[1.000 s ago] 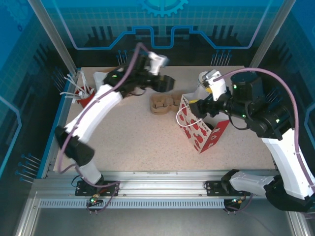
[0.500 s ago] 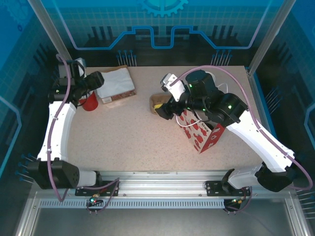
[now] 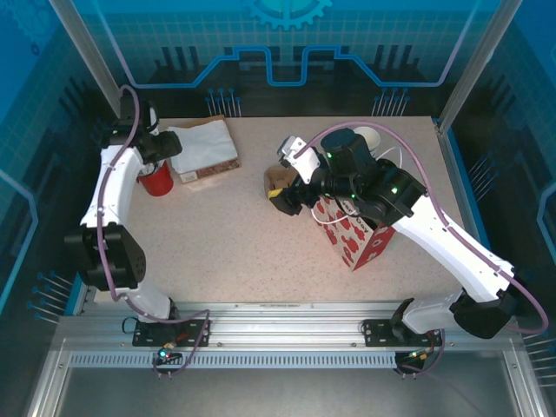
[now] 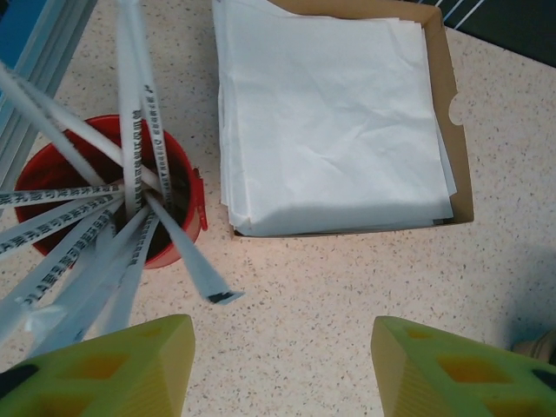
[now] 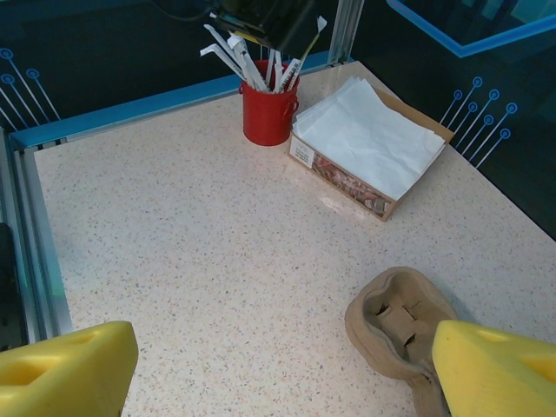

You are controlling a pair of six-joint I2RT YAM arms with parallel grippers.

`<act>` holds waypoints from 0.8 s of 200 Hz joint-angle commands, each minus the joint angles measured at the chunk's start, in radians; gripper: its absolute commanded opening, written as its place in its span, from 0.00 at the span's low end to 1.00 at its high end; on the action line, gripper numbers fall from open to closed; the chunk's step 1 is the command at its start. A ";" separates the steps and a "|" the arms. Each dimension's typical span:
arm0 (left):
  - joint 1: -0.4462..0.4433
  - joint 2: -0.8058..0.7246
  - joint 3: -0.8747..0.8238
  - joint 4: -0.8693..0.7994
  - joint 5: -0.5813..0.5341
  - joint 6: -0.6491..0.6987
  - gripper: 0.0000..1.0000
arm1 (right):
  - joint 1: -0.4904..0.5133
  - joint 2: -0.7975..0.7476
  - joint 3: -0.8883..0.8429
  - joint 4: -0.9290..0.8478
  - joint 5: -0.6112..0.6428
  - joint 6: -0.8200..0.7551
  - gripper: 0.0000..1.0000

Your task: Pack the takeout coffee

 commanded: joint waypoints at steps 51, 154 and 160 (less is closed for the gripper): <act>-0.030 0.119 0.110 -0.099 -0.186 0.091 0.56 | -0.014 -0.010 -0.020 0.018 -0.037 -0.002 0.90; -0.052 0.182 0.146 -0.148 -0.238 0.119 0.22 | -0.015 0.004 -0.023 0.002 -0.034 0.006 0.90; -0.053 0.180 0.147 -0.148 -0.245 0.123 0.19 | -0.014 0.004 -0.026 0.002 -0.034 0.006 0.90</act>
